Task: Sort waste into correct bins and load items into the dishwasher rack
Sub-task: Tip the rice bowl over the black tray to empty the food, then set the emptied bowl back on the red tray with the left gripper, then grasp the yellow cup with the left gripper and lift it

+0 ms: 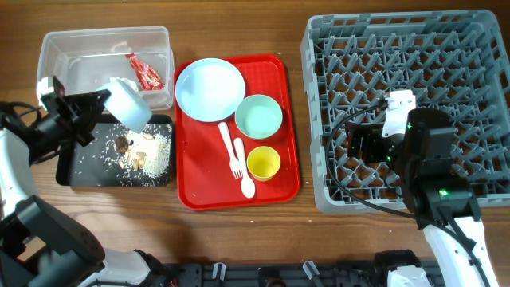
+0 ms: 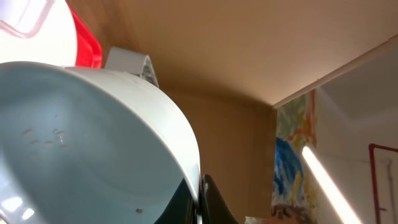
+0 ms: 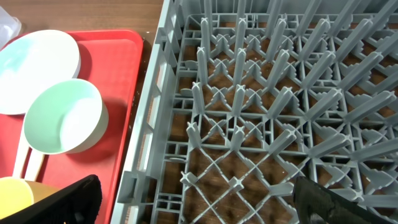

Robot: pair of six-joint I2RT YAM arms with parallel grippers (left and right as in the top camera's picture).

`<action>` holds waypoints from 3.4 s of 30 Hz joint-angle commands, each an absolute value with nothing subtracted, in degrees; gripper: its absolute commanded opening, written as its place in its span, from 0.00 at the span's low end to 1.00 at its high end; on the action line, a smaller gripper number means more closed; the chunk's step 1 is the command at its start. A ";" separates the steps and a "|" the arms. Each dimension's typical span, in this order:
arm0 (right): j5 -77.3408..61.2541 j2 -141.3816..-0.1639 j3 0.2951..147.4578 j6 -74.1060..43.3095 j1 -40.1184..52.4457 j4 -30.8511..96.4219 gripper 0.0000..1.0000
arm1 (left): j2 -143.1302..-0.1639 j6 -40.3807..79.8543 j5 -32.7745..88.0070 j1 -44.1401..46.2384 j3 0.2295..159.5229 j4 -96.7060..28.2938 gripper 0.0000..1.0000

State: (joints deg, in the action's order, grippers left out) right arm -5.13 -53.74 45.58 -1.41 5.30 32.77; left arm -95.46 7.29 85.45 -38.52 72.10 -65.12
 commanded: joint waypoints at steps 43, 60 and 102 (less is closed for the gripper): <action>-6.09 -53.78 47.03 -1.65 5.02 32.71 1.00 | -103.22 20.67 3.31 23.53 72.75 -57.78 0.04; -6.07 -53.78 47.03 -1.65 5.02 32.71 1.00 | -96.49 19.57 12.93 27.14 79.99 -58.17 0.49; -40.03 -57.34 47.05 -2.44 -1.80 25.91 1.00 | -97.17 29.02 67.22 10.15 74.26 -27.16 0.04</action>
